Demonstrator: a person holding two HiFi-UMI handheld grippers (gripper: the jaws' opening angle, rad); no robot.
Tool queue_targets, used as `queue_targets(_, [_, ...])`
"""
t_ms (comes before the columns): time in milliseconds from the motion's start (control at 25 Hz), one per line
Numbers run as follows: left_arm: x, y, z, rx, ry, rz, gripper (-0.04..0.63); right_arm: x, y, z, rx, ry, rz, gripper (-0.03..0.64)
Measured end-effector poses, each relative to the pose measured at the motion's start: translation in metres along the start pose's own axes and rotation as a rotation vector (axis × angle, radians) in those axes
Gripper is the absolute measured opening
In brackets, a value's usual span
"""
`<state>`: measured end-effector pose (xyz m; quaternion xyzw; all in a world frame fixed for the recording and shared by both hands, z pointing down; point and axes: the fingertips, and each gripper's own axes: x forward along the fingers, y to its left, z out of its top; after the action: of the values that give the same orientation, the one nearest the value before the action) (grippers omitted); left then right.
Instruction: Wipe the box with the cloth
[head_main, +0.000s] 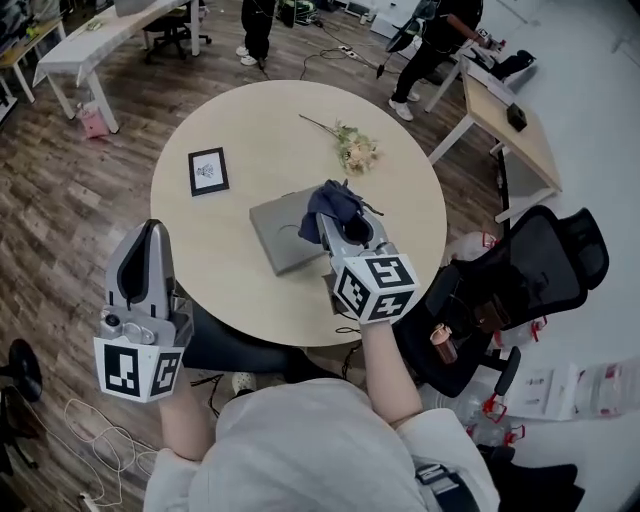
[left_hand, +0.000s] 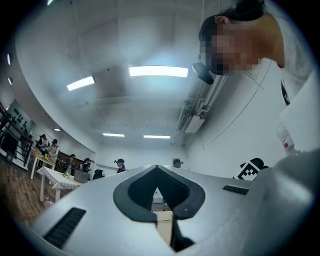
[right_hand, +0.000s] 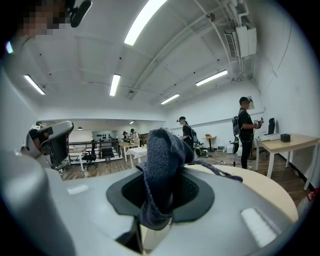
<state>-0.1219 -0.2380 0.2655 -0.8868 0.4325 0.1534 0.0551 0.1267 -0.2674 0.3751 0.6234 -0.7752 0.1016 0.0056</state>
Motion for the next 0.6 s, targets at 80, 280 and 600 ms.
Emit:
queue_targets(80, [0.004, 0.0, -0.004, 0.008, 0.007, 0.03, 0.002, 0.015, -0.005, -0.004, -0.015, 0.02, 0.05, 0.104])
queue_targets(280, [0.012, -0.008, -0.017, 0.029, 0.033, 0.096, 0.002, 0.048, -0.001, -0.028, -0.113, 0.117, 0.236, 0.101])
queue_targets(600, [0.016, -0.011, -0.035, 0.052, 0.078, 0.214, 0.002, 0.101, -0.007, -0.075, -0.257, 0.295, 0.334, 0.103])
